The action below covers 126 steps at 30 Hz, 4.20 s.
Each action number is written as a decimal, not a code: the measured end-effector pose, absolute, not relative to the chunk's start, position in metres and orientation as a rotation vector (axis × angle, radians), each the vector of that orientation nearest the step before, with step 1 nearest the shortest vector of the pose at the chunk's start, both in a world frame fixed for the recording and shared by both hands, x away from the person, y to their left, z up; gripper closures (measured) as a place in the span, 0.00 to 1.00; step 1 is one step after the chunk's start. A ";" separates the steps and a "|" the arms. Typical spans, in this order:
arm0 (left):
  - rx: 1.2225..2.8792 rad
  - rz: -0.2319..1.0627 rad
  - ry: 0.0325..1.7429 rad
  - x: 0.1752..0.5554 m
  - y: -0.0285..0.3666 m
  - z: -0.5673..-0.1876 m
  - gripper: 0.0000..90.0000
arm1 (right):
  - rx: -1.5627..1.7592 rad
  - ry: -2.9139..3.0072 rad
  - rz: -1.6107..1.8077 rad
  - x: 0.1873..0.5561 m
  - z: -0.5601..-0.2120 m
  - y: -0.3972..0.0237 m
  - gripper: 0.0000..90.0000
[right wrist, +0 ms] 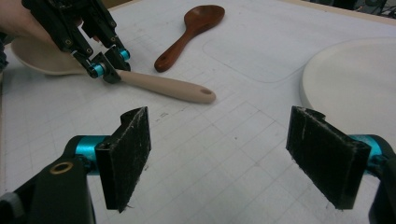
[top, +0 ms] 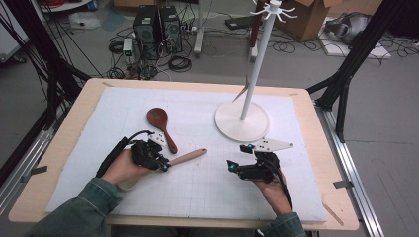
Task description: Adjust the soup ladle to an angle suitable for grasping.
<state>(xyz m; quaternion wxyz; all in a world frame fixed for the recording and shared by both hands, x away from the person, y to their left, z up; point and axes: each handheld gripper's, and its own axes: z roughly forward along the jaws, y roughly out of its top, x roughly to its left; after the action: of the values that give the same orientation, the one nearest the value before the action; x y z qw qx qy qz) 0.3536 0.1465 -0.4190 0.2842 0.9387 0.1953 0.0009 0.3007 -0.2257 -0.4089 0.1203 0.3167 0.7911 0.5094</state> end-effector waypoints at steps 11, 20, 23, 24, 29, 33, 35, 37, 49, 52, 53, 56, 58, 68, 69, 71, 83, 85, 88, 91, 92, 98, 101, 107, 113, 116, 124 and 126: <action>2.492 0.033 0.507 0.350 0.150 -0.413 0.85 | 0.920 2.317 1.489 0.301 -0.409 -0.223 0.23; 2.445 0.065 0.484 0.346 0.156 -0.403 0.85 | 0.905 2.327 1.498 0.301 -0.408 -0.217 0.23; 2.427 0.068 0.477 0.345 0.158 -0.399 0.85 | 0.903 2.331 1.503 0.301 -0.407 -0.214 0.23; 2.418 0.074 0.470 0.345 0.159 -0.398 0.85 | 0.904 2.334 1.509 0.301 -0.407 -0.213 0.23; 2.378 0.078 0.465 0.342 0.163 -0.392 0.85 | 0.896 2.337 1.523 0.302 -0.404 -0.207 0.23; 2.346 0.090 0.461 0.339 0.166 -0.387 0.85 | 0.888 2.346 1.530 0.303 -0.400 -0.201 0.23; 2.332 0.098 0.457 0.338 0.167 -0.385 0.85 | 0.884 2.345 1.536 0.303 -0.398 -0.198 0.23; 2.324 0.103 0.454 0.337 0.168 -0.383 0.85 | 0.874 2.349 1.542 0.302 -0.395 -0.195 0.23; 2.269 0.119 0.438 0.333 0.168 -0.371 0.85 | 0.837 2.349 1.554 0.303 -0.381 -0.183 0.23; 2.262 0.120 0.433 0.332 0.168 -0.369 0.85 | 0.841 2.352 1.553 0.304 -0.380 -0.181 0.23; 2.263 0.126 0.430 0.332 0.169 -0.369 0.85 | 0.838 2.354 1.551 0.304 -0.380 -0.180 0.23; 2.258 0.125 0.421 0.331 0.168 -0.367 0.85 | 0.833 2.361 1.548 0.304 -0.378 -0.177 0.23; 2.249 0.124 0.421 0.330 0.167 -0.367 0.85 | 0.826 2.358 1.552 0.304 -0.377 -0.175 0.23; 2.222 0.113 0.413 0.328 0.165 -0.366 0.85 | 0.807 2.371 1.569 0.306 -0.370 -0.165 0.23; 2.224 0.115 0.405 0.328 0.166 -0.366 0.85 | 0.806 2.373 1.572 0.306 -0.370 -0.163 0.23; 2.220 0.115 0.402 0.328 0.165 -0.366 0.85 | 0.796 2.374 1.574 0.307 -0.369 -0.161 0.23; 2.202 0.116 0.383 0.326 0.162 -0.363 0.85 | 0.782 2.389 1.582 0.309 -0.366 -0.149 0.24; 2.200 0.116 0.382 0.326 0.161 -0.362 0.85 | 0.791 2.393 1.583 0.309 -0.365 -0.148 0.24; 2.195 0.119 0.373 0.325 0.161 -0.361 0.85 | 0.787 2.392 1.587 0.310 -0.364 -0.147 0.25; 2.190 0.119 0.368 0.325 0.160 -0.360 0.85 | 0.793 2.387 1.596 0.310 -0.364 -0.146 0.26; 2.181 0.115 0.368 0.324 0.159 -0.360 0.85 | 0.798 2.384 1.599 0.309 -0.363 -0.145 0.26; 2.170 0.116 0.357 0.324 0.154 -0.357 0.85 | 0.800 2.373 1.624 0.308 -0.354 -0.140 0.31; 2.169 0.118 0.348 0.323 0.151 -0.356 0.85 | 0.806 2.379 1.626 0.309 -0.349 -0.136 0.34; 2.154 0.113 0.336 0.322 0.143 -0.354 0.85 | 0.835 2.382 1.648 0.311 -0.342 -0.130 0.43; 2.138 0.109 0.343 0.323 0.136 -0.353 0.85 | 0.861 2.391 1.638 0.313 -0.337 -0.125 0.53; 2.130 0.109 0.343 0.323 0.135 -0.353 0.85 | 0.866 2.391 1.632 0.314 -0.335 -0.122 0.57; 2.106 0.090 0.345 0.323 0.138 -0.354 0.85 | 0.884 2.410 1.678 0.319 -0.333 -0.124 0.67; 2.097 0.067 0.345 0.324 0.140 -0.357 0.84 | 0.874 2.429 1.708 0.320 -0.333 -0.126 0.69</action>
<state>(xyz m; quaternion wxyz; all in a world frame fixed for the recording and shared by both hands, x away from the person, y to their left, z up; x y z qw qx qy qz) 0.3238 0.1400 -0.3565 0.4860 0.8619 0.1419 0.0274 0.3204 -0.1257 -0.3328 0.0229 0.2824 0.7846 0.5515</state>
